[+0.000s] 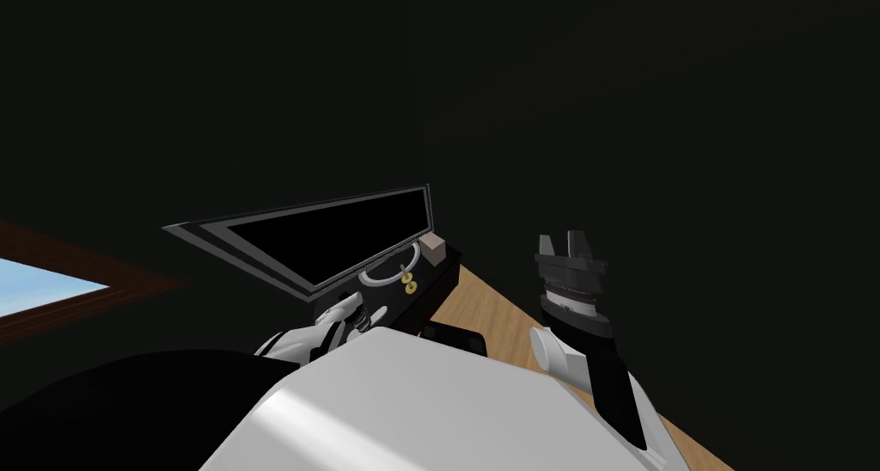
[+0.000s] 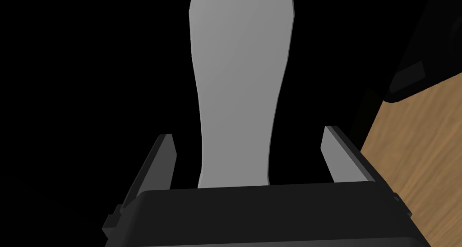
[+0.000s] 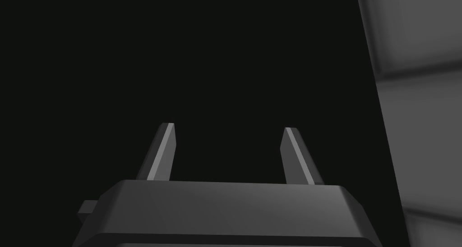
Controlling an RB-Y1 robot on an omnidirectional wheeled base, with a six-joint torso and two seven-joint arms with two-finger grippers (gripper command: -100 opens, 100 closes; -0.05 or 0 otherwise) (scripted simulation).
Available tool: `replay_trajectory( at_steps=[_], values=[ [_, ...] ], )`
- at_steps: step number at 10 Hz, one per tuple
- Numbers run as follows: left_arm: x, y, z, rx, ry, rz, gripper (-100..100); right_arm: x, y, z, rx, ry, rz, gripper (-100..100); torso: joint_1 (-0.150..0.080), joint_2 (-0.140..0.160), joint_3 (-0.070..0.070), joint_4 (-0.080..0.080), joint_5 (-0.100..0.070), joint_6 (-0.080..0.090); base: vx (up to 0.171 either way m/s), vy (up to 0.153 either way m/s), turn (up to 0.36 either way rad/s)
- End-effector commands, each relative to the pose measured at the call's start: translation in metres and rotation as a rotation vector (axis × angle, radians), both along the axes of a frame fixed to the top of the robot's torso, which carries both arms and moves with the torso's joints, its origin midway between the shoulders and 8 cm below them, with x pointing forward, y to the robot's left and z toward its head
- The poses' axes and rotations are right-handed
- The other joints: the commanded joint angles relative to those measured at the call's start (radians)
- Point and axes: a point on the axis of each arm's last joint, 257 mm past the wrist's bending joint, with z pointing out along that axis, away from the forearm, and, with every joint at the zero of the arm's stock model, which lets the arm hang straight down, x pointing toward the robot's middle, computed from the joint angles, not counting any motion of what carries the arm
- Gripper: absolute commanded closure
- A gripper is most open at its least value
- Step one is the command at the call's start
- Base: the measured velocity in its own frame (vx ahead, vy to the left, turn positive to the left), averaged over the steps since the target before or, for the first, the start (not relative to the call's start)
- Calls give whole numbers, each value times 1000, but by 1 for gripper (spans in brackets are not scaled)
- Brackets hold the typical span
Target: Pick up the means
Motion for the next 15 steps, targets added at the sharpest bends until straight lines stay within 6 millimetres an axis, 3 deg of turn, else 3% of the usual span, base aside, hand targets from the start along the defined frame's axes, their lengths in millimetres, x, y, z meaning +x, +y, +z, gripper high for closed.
replay_trajectory(
  at_steps=[1,7,9,10,11,15],
  values=[
    [-18,2,-5,-2,-3,20,-100,0,0,0,0,0,0,0,0,0,0,0,0,0,12,8,-120],
    [-78,7,-19,1,-1,94,-100,0,0,0,0,0,0,0,0,1,0,0,1,-1,13,6,-113],
    [-89,8,-21,4,0,107,-100,0,0,0,0,0,0,0,0,1,0,-1,1,-2,14,1,-66],
    [-83,8,-19,5,-2,99,-100,0,0,0,0,0,0,0,0,0,0,-1,1,-1,5,0,-19],
    [-83,8,-19,4,-1,101,100,0,0,0,0,0,0,0,0,1,0,-1,1,-1,0,0,0],
    [-83,8,-19,4,-1,100,100,0,0,0,0,0,0,0,0,1,0,-1,1,-2,0,0,0]
  ],
)
